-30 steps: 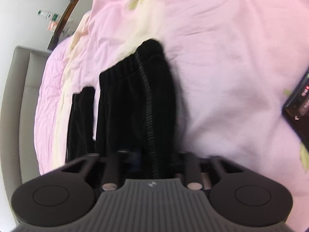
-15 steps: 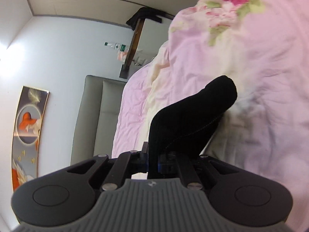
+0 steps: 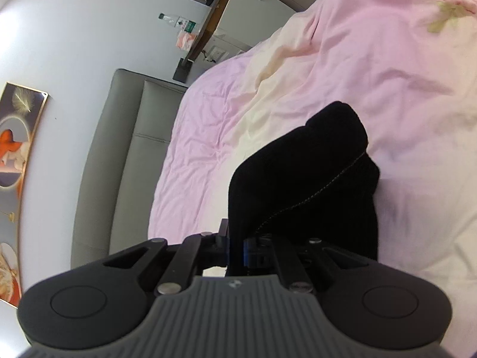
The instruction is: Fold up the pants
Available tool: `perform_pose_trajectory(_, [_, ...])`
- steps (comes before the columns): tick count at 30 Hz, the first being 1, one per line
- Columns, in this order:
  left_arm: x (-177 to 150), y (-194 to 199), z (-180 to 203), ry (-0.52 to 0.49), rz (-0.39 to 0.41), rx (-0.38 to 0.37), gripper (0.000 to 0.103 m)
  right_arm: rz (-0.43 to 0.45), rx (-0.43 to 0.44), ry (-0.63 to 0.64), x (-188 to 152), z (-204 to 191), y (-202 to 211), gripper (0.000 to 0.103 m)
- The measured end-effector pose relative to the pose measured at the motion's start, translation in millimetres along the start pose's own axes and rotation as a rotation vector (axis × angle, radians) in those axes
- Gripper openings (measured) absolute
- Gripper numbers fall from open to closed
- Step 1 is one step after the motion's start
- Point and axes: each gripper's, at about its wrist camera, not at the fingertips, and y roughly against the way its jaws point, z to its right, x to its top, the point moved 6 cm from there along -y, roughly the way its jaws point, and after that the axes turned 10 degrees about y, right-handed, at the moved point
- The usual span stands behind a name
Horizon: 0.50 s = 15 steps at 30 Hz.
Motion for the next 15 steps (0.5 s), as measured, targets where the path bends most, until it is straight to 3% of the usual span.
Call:
perform_pose_trajectory(9, [39.7, -100.9, -43.0, 0.142, -0.045, 0.183, 0.025, -0.107, -0.189, 0.064, -27.1, -23.5, -138.3, 0.004])
perform_pose_trajectory(12, [43.6, -112.1, -49.8, 0.227, -0.074, 0.177, 0.037, -0.143, -0.203, 0.022, -30.5, -11.9, -167.3, 0.02])
perform_pose_trajectory(15, [53.7, -112.3, -64.4, 0.417, -0.124, 0.123, 0.041, -0.084, -0.166, -0.041, -21.3, -8.2, -164.9, 0.024])
